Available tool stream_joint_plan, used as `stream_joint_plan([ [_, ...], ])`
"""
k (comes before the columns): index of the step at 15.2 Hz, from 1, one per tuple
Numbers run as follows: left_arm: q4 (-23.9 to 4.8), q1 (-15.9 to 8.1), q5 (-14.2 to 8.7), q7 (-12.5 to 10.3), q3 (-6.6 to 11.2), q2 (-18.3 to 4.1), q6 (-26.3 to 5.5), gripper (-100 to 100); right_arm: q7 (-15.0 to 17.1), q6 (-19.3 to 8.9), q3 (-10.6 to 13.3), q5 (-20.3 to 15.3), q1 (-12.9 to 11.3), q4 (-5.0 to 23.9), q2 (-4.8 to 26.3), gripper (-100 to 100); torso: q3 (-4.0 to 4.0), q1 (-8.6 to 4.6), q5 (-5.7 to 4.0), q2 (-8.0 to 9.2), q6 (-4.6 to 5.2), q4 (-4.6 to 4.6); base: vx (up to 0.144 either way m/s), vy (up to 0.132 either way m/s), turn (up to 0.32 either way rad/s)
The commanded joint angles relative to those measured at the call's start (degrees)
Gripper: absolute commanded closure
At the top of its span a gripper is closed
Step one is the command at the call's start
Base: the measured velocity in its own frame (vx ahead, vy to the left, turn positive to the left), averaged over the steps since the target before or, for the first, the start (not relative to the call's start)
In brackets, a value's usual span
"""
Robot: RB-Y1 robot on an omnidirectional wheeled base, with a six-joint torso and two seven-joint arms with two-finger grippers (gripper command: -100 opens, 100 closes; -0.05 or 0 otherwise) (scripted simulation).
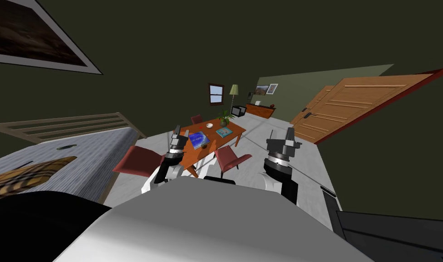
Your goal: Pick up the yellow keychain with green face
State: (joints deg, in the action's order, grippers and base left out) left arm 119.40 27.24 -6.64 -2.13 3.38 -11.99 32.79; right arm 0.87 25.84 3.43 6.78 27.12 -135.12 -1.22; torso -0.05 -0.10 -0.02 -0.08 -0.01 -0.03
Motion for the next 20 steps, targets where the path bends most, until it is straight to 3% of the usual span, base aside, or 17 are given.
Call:
stream_joint_plan([
  [1,-2.9,-0.9,-1.0,-0.9,0.48,-0.6,0.1,-100,0.0,0.0,0.0,0.0,0.0,0.0,0.0,0,0.00,0.00,0.00,0.00,0.00,0.00,-0.001,-0.013,0.037],
  [10,-3.2,-0.9,-1.0,-0.9,0.48,-0.6,0.1,-100,0.0,0.0,0.0,0.0,0.0,0.0,0.0,0,0.05,0.10,0.02,0.08,0.00,0.03,0.000,-0.002,0.007],
  [20,-13.6,-5.7,-2.0,-2.6,-3.72,-5.1,-8.1,-100,0.0,0.0,0.0,0.0,0.0,0.0,0.0,0,0.08,0.40,0.09,0.13,0.03,0.04,-0.016,0.063,-0.186],
])
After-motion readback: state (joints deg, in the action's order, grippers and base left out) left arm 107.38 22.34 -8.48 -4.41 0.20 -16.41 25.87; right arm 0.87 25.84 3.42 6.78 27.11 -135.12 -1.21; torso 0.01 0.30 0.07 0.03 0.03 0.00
